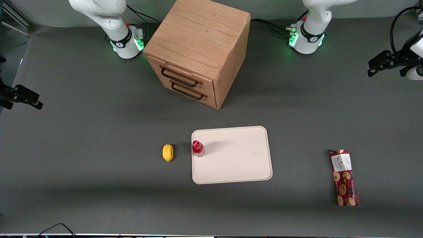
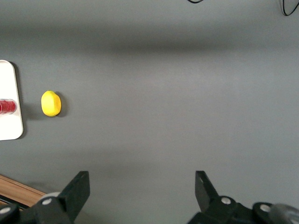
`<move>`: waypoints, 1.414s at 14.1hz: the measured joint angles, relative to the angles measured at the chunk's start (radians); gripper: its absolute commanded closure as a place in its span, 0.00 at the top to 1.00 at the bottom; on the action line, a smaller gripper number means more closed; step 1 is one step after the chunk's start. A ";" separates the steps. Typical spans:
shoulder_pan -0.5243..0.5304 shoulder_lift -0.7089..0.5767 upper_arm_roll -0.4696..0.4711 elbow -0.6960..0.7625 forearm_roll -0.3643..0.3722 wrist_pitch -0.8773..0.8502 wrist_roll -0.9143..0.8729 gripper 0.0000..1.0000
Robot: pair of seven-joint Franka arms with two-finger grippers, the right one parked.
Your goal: Place red cookie box on tray
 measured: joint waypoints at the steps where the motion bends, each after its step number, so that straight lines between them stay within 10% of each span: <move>1: 0.000 0.000 0.000 0.000 0.000 0.000 0.000 1.00; 11: 0.001 0.101 -0.010 -0.025 0.000 0.072 0.000 1.00; 20: 0.009 0.559 -0.008 0.201 0.105 0.402 0.001 1.00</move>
